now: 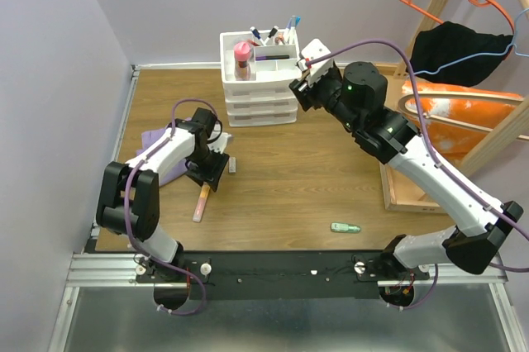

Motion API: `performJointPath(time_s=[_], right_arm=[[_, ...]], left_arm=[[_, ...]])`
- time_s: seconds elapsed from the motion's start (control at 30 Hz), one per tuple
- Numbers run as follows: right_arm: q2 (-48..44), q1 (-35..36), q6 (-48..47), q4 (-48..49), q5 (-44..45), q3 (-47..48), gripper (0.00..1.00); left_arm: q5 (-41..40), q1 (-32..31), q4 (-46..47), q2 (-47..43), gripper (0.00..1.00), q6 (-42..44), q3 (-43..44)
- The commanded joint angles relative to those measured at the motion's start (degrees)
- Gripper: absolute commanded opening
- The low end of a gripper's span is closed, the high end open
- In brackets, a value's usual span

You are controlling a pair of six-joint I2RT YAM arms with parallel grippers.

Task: Sort the stationery into containers
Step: Pick up the pen from the center of the board.

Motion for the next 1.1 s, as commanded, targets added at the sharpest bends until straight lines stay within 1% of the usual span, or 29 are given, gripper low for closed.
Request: performJointPath(time_s=[0.0, 0.2, 0.37, 0.53, 0.63, 0.67, 0.73, 0.77, 0.83, 0.87, 0.93, 0.97, 1.0, 1.03, 1.07], right_arm=[[2.2, -0.5, -2.8, 2.5, -0.1, 2.3, 0.66], [3.6, -1.4, -2.2, 2.2, -1.2, 3.9, 0.67], [3.8, -2.2, -2.2, 3.4, -2.2, 3.2, 0.67], [4.4, -3.1, -2.4, 4.5, -3.6, 2.7, 0.67], [4.6, -3.2, -2.4, 4.8, -3.8, 2.8, 0.67], [4.4, -3.3, -2.6, 5.0, -3.9, 2.7, 0.67], [4.2, -3.2, -3.1, 5.2, -3.9, 2.3, 0.67], [3.9, -3.3, -3.1, 5.8, -3.7, 1.6, 0.67], [3.3, -3.2, -3.3, 6.1, -3.4, 1.3, 0.67], [3.2, -3.3, -3.3, 6.1, -3.4, 1.3, 0.67], [2.5, -3.3, -3.3, 6.1, -3.0, 1.8, 0.67], [2.2, -3.3, -3.4, 6.2, -2.6, 2.0, 0.67], [1.9, -3.3, -3.3, 6.2, -2.2, 2.1, 0.67], [1.1, -3.3, -3.3, 6.4, -0.8, 2.1, 0.67], [0.7, -3.3, -3.1, 7.0, 0.1, 2.0, 0.67]], left_arm=[[-4.1, -1.0, -0.8, 3.0, 0.59, -1.2, 0.6], [-6.8, -0.2, -1.0, 4.2, 0.59, -0.5, 0.9], [-5.1, -0.2, -1.0, 6.9, 0.59, 0.7, 0.6], [-6.5, -0.7, 1.1, 8.8, 0.59, 1.3, -1.5], [-6.3, -0.8, 2.1, 9.0, 0.52, 1.2, -2.3], [-6.4, -0.8, 2.5, 8.9, 0.46, 1.4, -2.5], [-6.8, -0.8, 2.7, 8.8, 0.39, 2.1, -2.8], [-6.7, -0.8, 2.6, 8.9, 0.33, 2.4, -2.8], [-6.0, -1.1, 2.1, 8.6, 0.27, 3.1, -2.2], [-3.9, -1.3, 0.3, 7.7, 0.23, 4.2, -1.6], [-0.3, -2.7, -2.6, 5.6, 0.21, 6.6, 2.4], [4.1, -3.4, -7.1, 2.9, 0.2, 8.4, 4.3], [6.0, -4.2, -9.7, 1.6, 0.2, 12.6, 9.4], [6.7, -6.2, -11.9, 0.4, 0.19, 14.0, 12.5], [7.3, -7.1, -16.2, -1.5, 0.19, 15.9, 16.0]])
